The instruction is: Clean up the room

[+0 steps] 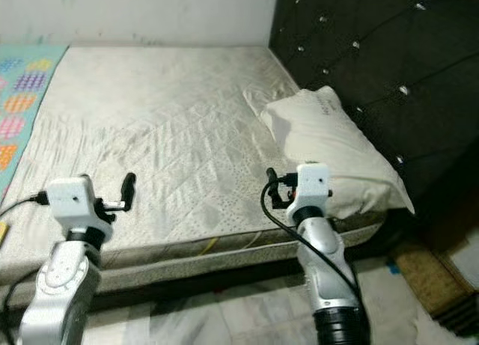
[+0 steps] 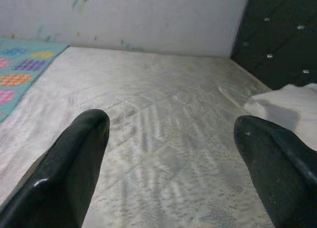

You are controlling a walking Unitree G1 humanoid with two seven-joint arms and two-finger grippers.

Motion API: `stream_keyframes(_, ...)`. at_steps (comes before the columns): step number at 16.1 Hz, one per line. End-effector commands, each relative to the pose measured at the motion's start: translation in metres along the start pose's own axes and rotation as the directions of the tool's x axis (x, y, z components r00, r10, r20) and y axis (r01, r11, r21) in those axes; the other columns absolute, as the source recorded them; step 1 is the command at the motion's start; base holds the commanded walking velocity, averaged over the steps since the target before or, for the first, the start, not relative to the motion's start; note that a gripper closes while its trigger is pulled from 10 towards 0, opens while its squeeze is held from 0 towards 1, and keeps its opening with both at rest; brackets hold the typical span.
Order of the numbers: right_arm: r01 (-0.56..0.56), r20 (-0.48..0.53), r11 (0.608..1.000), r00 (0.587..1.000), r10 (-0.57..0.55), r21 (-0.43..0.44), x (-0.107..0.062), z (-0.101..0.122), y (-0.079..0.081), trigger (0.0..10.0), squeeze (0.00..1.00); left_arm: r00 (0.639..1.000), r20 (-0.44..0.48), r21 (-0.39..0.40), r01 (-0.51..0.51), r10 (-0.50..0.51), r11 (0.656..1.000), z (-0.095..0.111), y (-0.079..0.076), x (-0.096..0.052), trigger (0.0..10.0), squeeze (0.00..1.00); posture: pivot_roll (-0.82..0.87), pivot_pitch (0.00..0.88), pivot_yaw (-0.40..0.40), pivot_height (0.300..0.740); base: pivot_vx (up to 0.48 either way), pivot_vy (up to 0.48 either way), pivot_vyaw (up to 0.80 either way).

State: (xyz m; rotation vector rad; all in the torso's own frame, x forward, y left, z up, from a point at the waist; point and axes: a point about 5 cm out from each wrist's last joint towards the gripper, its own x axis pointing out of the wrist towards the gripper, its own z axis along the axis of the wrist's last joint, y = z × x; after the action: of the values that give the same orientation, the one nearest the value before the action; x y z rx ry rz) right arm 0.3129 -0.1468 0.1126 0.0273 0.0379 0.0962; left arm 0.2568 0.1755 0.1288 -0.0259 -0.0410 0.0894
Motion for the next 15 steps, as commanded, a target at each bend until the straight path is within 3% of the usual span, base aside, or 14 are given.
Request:
stream_keyframes(1,-0.017,0.009,1.000,1.000,0.017,-0.009,0.0017,0.0034,0.0023,10.0,0.00,1.000,-0.002,-0.008,0.000,0.000,1.000,0.0003,0.0010,-0.0002,10.0,0.00,0.00,0.059,-0.079,0.740,0.000,0.394,0.00)
stream_keyframes(6,-0.018,0.010,1.000,1.000,0.018,-0.010,0.0025,0.0032,0.0025,10.0,0.00,0.999,0.007,-0.039,0.047,-0.047,0.998,0.0009,-0.0022,-0.0006,10.0,0.00,0.00,0.054,-0.077,0.740,0.000,0.078,0.00)
stream_keyframes(15,-0.029,0.009,0.999,1.000,0.029,-0.019,0.0025,0.0028,0.0033,10.0,0.00,0.997,0.016,-0.061,0.071,-0.071,0.996,0.0015,-0.0030,-0.0015,10.0,0.00,0.00,0.051,-0.079,0.740,0.361,0.000,0.00)
